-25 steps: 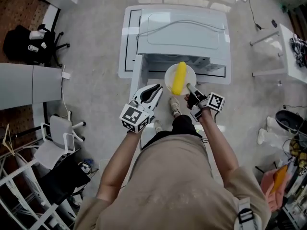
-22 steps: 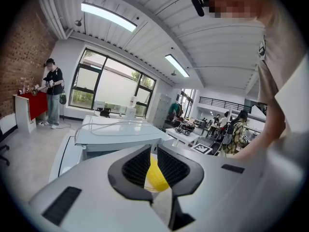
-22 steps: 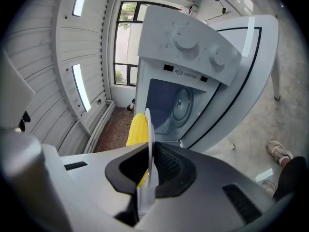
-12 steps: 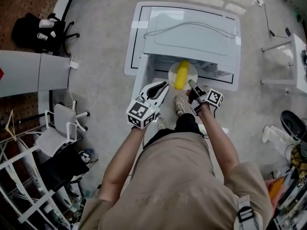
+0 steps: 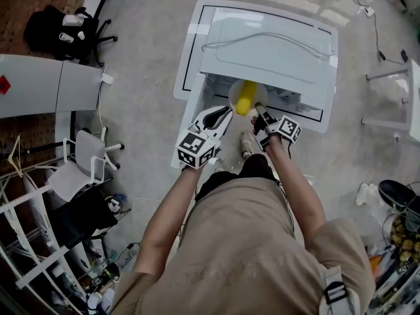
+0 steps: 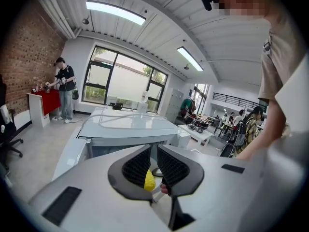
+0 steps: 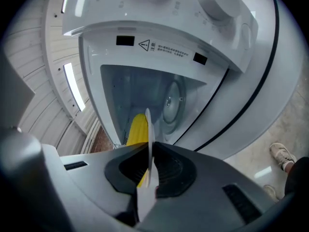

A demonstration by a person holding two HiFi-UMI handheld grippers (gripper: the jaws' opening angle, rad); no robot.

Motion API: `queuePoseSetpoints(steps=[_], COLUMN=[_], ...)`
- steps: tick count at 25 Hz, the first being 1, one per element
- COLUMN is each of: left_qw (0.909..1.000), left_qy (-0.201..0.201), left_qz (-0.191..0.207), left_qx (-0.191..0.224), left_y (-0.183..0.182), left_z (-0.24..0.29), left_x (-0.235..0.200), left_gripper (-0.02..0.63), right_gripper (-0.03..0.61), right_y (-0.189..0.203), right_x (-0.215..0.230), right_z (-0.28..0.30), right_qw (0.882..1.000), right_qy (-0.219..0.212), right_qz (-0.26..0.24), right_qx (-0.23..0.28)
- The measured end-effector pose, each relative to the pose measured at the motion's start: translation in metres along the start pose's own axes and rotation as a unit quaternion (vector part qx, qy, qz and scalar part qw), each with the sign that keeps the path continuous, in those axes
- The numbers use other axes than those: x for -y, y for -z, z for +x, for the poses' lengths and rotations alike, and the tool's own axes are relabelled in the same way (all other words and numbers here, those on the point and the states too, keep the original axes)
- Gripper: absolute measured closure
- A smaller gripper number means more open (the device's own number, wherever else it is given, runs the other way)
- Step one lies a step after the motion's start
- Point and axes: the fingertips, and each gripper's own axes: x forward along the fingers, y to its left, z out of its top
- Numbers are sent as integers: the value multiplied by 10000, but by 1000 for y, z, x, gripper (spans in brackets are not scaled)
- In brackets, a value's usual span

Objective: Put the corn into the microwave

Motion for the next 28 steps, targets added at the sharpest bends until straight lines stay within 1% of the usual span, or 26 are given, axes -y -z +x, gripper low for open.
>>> queuePoseSetpoints(steps=[5,9,13,20,28], left_qw=[9999,9998,9998,9999,9998], left_qy=[-131,-202,-179,-93,-48], left_qz=[-86,-91,-59,-4,-10], left_qx=[37,27,-60,-137,-184], left_y=[0,3,6,-2,-2], left_z=[7,12,17,13,4], left_x=[-5,-12,-18,-25,-29], left_gripper=[580,580,580,580,580], right_gripper=[554,554,554,554,554], right_y=[-11,-19,-28,-42,-56], right_x=[3,7,9,17,27], right_z=[16,28,39,52,62], right_qw=[10000,10000,9997,9992,9972], right_qy=[5,2,14,176,320], right_qz=[-12,2,65,-28,119], right_qx=[-16,75,233,357,673])
